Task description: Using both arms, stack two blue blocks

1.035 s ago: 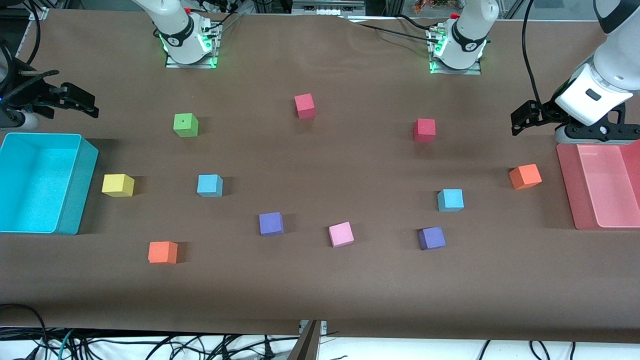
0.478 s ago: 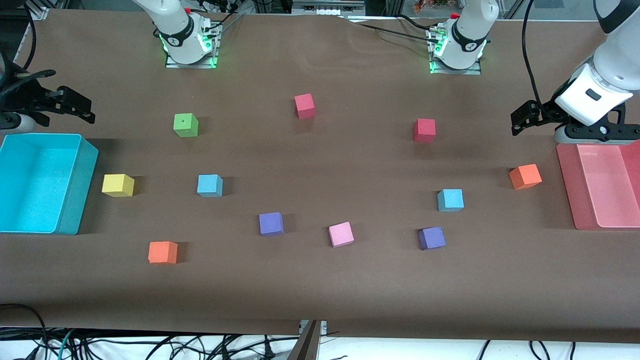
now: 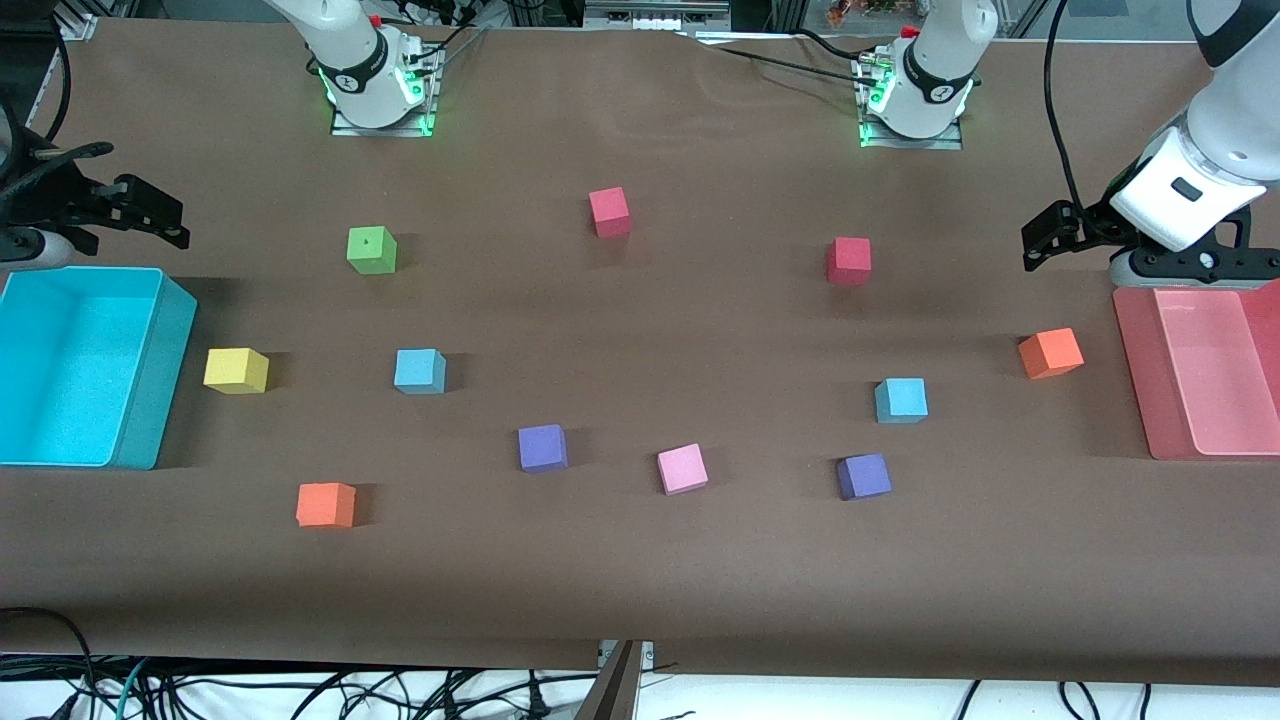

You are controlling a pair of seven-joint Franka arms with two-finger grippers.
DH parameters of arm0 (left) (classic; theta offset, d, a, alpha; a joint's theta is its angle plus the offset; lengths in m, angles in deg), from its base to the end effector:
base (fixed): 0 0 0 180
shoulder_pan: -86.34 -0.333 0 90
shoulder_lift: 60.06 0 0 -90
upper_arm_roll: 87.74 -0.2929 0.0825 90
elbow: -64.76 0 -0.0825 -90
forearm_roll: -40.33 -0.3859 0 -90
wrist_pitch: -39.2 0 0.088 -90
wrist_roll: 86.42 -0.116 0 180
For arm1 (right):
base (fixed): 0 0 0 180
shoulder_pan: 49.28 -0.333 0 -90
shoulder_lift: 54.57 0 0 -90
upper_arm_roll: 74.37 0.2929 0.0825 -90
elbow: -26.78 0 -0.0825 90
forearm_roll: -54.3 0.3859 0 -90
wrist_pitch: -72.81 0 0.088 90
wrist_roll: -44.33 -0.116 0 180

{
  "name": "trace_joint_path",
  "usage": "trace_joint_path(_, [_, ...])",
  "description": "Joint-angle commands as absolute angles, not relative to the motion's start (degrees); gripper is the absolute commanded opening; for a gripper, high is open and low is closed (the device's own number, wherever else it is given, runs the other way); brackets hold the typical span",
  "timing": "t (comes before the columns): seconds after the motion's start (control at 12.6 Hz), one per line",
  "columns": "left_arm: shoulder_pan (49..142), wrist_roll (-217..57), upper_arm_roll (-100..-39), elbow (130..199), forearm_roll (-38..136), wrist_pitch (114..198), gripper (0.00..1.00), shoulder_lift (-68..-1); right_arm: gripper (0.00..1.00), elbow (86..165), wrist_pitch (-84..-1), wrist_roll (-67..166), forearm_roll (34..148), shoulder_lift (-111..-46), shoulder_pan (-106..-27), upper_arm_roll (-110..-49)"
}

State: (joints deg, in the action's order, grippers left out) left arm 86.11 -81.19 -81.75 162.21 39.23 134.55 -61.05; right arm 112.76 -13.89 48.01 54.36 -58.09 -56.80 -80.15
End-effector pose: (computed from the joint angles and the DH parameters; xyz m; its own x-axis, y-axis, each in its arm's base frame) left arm 0.5533 -0.0541 0.5481 0.9998 -0.0110 -0.0175 -0.0114 -0.9997 -0.0226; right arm 0.5673 0.0190 0.5862 0.9943 0.0944 -0.0488 0.0946 -0.9955 0.0020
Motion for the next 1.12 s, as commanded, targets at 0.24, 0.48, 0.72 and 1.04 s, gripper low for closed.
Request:
trace_joint_path(0.24, [85.90,-82.02,-81.50,160.65,40.33,133.60,1.00,-60.41,1.00,112.12,-14.29,49.17,53.16,-58.62,-56.40,-79.64])
trace_joint_path(0.48, [85.90,-81.85,-81.42,160.56,40.33,133.60,1.00,-60.41,1.00,112.21,-13.85,49.08,53.25,-58.62,-56.40,-79.56])
trace_joint_path(0.72, [85.90,-81.93,-81.42,160.64,40.33,133.60,1.00,-60.41,1.00,112.30,-13.76,49.17,53.33,-58.62,-56.40,-79.47])
trace_joint_path(1.04, [85.90,-81.85,-81.42,160.64,40.33,133.60,1.00,-60.41,1.00,112.56,-13.94,48.64,53.77,-58.62,-56.49,-79.12])
